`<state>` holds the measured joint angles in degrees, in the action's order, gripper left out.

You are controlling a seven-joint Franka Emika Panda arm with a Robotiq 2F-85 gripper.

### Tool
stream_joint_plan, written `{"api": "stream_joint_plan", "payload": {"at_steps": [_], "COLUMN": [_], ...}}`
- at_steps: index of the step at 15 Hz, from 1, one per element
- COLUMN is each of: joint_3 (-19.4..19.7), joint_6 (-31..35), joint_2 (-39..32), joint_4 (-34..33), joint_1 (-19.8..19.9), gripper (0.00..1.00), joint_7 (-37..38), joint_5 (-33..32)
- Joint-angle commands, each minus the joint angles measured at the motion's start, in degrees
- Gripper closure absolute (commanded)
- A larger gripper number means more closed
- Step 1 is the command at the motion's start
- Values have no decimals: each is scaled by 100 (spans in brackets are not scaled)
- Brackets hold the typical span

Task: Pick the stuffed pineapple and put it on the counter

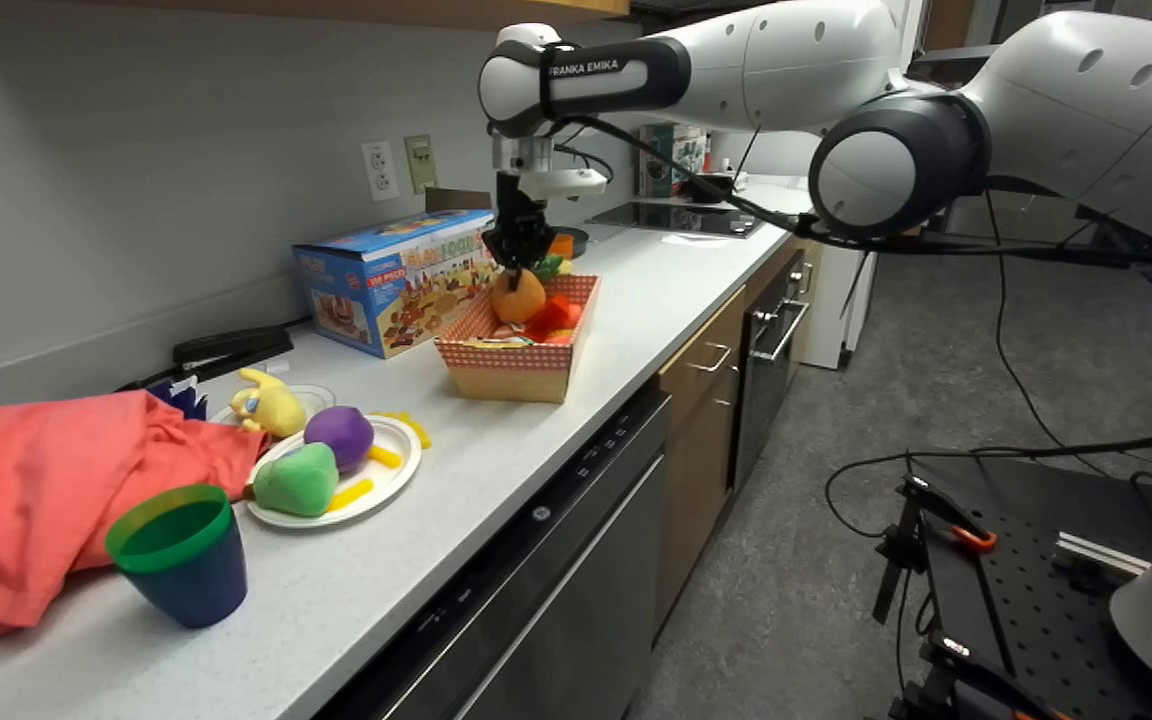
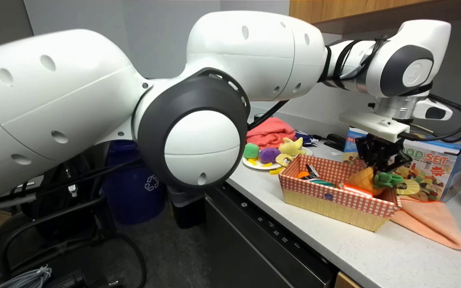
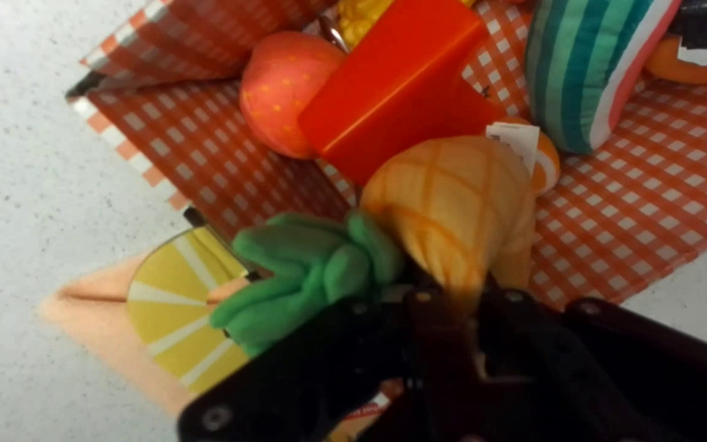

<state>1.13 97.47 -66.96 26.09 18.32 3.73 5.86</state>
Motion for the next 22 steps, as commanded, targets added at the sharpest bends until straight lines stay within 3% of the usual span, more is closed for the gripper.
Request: {"api": "stream_joint_plan", "payload": {"at_steps": [1, 6, 16, 20, 21, 22], "joint_3": [-48, -55, -332, -306, -329, -299], "joint_6": [221, 57, 1899, 1006, 302, -6], "joint_2": [-144, -93, -460, -174, 658, 732], "joint_4": [-162, -116, -220, 35, 586, 626], "joint_1": [0, 6, 69, 77, 139, 136], "gripper": [96, 96, 96, 96, 96, 96], "joint_7": [-83, -194, -1355, -1276, -1211, -1191], "joint_5": [17, 1, 109, 59, 86, 52]}}
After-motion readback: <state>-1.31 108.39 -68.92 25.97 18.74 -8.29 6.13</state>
